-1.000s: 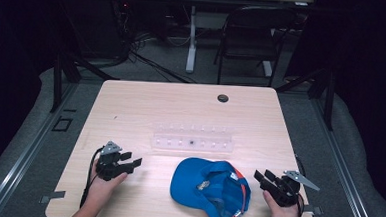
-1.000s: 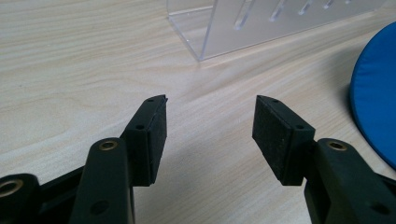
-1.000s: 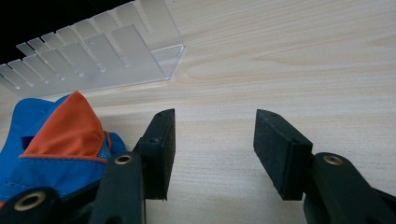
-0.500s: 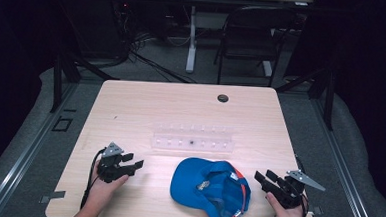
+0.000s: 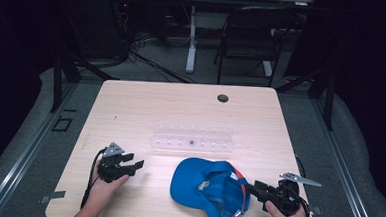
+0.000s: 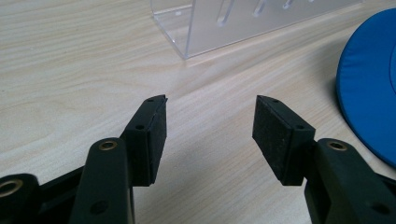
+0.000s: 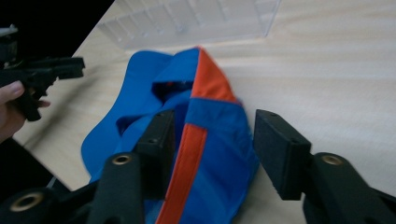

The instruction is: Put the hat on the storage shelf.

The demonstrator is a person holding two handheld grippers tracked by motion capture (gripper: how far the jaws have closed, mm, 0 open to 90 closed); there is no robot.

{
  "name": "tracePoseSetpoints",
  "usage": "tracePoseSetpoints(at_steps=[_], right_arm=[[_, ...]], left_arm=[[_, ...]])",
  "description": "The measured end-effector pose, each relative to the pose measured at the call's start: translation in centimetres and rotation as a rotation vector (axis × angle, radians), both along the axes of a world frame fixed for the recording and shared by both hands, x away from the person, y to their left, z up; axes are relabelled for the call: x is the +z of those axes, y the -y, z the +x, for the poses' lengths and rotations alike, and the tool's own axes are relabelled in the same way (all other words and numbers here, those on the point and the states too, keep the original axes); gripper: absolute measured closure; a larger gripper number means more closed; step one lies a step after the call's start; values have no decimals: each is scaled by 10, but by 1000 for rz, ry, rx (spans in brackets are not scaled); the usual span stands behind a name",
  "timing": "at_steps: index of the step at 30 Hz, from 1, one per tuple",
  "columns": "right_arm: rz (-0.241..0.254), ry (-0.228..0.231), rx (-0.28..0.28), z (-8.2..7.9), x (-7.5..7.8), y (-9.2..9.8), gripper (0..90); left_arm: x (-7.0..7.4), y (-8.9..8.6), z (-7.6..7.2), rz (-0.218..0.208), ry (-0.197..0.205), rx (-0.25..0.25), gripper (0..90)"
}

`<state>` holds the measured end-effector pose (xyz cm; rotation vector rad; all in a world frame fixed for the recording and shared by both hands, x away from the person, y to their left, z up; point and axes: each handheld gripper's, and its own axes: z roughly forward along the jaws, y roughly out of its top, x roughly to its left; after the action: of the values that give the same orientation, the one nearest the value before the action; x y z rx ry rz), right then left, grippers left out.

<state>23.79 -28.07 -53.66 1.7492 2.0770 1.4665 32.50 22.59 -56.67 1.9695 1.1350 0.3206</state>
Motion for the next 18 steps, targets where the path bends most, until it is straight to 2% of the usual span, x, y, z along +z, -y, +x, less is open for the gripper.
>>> tracePoseSetpoints(at_steps=[4,9,12,16,18], right_arm=[[-12,-35,25,-4,-3,-3,529],[13,-77,69,-9,-7,-7,545],[8,-109,83,-10,-11,-9,555],[43,-141,92,-10,-14,-8,578],[46,-151,105,-10,-15,-9,587]], left_arm=[[0,-1,0,-2,-3,3,453],[0,-1,0,-1,-2,13,453],[0,-1,0,-2,-3,9,453],[0,-1,0,-1,-3,9,453],[0,-1,0,0,-3,10,453]])
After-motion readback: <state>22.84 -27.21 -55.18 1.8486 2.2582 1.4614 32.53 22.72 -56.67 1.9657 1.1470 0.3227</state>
